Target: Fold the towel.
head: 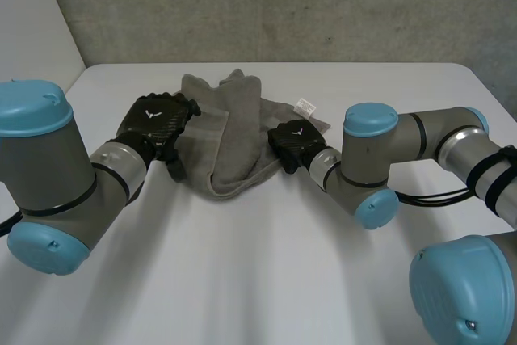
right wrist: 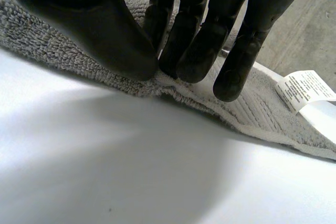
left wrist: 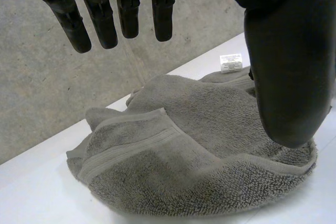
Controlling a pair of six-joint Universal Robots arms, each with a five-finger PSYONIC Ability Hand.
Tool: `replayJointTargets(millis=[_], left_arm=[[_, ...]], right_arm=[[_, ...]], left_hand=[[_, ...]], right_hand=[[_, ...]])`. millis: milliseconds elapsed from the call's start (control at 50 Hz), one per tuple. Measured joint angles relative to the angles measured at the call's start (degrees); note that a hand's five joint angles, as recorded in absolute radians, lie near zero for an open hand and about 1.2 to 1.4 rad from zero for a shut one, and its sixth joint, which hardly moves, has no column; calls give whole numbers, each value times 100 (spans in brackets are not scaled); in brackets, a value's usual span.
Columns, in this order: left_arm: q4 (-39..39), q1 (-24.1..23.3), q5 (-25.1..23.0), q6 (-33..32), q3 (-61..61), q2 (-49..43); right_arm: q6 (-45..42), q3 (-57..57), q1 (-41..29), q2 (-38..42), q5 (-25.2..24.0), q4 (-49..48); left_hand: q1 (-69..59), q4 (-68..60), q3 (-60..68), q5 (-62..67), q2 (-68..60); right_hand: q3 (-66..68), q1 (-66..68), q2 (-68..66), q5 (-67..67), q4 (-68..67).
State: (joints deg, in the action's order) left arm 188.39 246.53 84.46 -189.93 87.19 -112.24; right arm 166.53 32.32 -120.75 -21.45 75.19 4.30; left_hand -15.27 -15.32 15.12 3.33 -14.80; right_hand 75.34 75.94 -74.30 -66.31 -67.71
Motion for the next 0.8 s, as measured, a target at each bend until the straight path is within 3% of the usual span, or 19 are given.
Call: replayJointTargets(millis=[220,340,540,700,800], left_arm=[[-7,-5,-4,0,0,13],[-23,-66,-18,-3,39,41],[-40,-220,-46,-28,247,339],[-48,-425,-64,-49,546,498],[-22,-614,-315,-79,676,464]], right_arm=[[44,666,40,-902,-35,-3],[71,2003,159,-2070,-262,-80],[50,4582,982,-4041,-935,-659],[-8,5829,1463,-4810,-1244,-811],[18,6193,1643,-5029,-1387,-939]], left_hand=[[0,0,0,0,0],[0,0,0,0,0],[0,0,0,0,0],[0,0,0,0,0],[0,0,0,0,0]], right_hand=[[23,0,0,0,0],[23,1,0,0,0],[25,1,0,0,0],[26,1,0,0,0],[70,1,0,0,0]])
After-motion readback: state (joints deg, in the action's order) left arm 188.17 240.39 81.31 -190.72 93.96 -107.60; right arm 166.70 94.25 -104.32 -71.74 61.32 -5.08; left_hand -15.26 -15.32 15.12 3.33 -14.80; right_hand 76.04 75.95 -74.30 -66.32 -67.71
